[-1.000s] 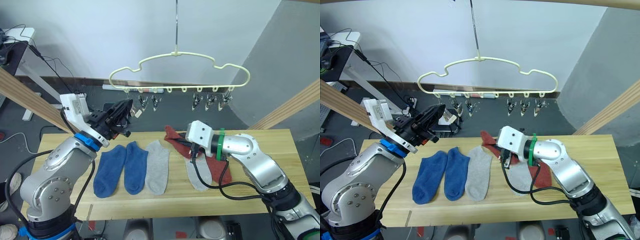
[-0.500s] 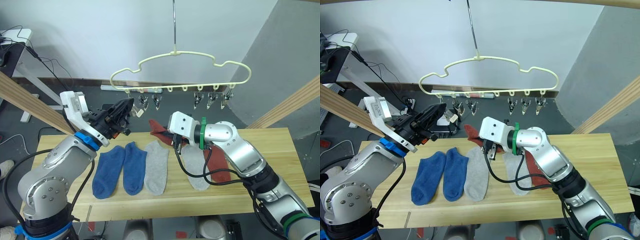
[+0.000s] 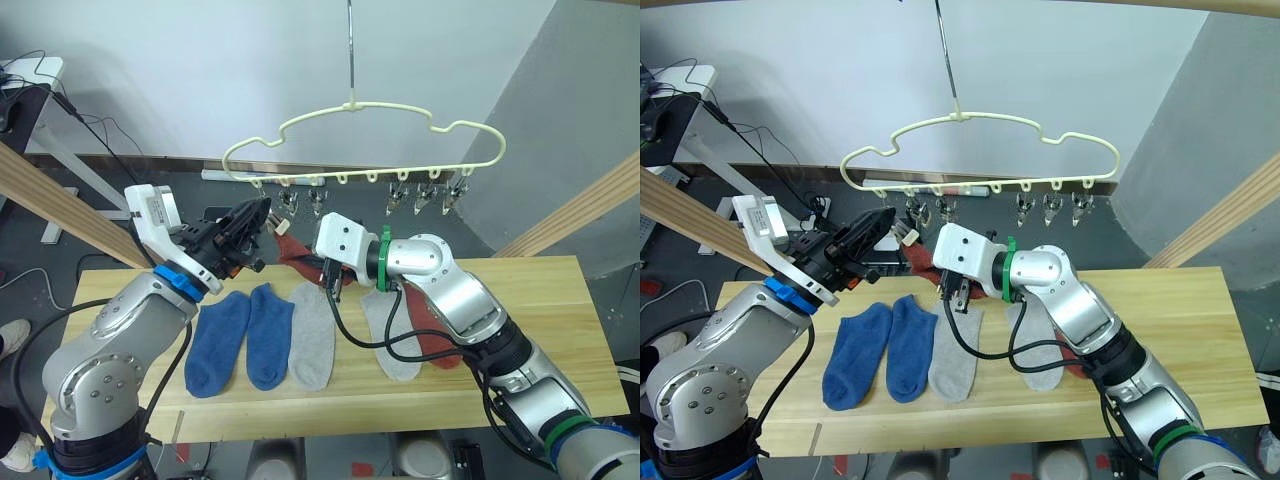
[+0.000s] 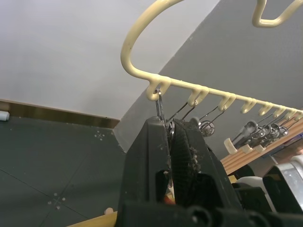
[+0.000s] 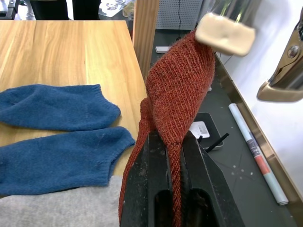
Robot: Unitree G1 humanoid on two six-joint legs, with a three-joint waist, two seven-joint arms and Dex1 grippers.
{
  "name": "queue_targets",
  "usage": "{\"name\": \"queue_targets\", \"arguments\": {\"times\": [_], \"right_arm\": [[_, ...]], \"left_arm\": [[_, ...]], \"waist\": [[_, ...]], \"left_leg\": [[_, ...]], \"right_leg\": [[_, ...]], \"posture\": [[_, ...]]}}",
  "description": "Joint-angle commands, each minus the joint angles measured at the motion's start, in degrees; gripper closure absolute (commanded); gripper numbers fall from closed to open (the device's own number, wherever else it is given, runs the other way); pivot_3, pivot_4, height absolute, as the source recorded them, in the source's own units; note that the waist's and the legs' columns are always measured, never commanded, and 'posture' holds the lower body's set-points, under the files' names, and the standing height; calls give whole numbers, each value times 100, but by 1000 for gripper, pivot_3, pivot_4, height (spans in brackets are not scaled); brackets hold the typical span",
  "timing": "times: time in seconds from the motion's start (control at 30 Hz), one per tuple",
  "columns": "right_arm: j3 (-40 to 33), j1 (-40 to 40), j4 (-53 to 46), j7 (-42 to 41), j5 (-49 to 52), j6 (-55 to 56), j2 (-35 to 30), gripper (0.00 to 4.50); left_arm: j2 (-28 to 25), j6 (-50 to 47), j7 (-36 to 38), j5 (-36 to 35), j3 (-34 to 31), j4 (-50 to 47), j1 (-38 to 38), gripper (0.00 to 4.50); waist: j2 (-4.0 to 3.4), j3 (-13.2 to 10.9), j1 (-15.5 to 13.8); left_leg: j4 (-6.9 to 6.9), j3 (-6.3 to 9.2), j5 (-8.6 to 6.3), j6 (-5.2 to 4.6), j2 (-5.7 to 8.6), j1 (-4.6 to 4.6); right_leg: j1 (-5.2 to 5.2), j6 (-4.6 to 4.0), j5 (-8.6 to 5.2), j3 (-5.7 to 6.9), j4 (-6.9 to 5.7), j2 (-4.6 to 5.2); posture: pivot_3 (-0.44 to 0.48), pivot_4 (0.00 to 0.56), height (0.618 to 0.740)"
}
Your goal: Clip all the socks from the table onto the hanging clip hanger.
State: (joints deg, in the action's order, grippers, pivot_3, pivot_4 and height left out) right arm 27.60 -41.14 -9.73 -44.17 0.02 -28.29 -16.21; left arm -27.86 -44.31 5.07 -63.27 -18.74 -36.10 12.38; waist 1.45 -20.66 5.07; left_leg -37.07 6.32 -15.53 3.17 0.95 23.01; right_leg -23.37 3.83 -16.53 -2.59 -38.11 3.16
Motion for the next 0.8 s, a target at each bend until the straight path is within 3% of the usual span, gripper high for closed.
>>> {"name": "queue_targets", "arguments": {"times": [0.03,0.4,0.67,0.7,0.8], "right_arm": [[-130,-99,-160,150,-4,128,197,4500],[-193,-125,-220,223,74,40,420,4500],[-202,-71,-245,198,149,-15,537,4500],[-215,-47,-253,180,194,-35,548,4240],[-167,8,-296,78,297,-125,528,3424]], "left_arm": [[-52,166,65,89,11,-134,-87,4484],[-79,298,166,348,40,-118,-216,4484],[-140,366,295,475,29,-108,-315,2040],[-136,372,311,454,17,-113,-330,1770],[-193,364,377,485,-6,-117,-397,1760]], "waist": [[0,0,8],[0,0,11],[0,0,9],[0,0,8],[0,0,8]], "left_leg": [[1,0,0,0,-1,0],[1,-2,0,0,-3,1],[2,-3,0,0,-4,0],[2,-2,0,0,-4,0],[2,-2,0,0,-4,1]], "right_leg": [[-1,0,0,0,-1,0],[-5,-2,1,-1,-2,0],[-7,-2,1,-1,-3,0],[-7,-3,1,-1,-3,0],[-7,-3,2,-1,-2,0]], "posture": [[-149,367,740],[-152,368,740],[-147,365,740],[-145,364,740],[-145,364,740]]}}
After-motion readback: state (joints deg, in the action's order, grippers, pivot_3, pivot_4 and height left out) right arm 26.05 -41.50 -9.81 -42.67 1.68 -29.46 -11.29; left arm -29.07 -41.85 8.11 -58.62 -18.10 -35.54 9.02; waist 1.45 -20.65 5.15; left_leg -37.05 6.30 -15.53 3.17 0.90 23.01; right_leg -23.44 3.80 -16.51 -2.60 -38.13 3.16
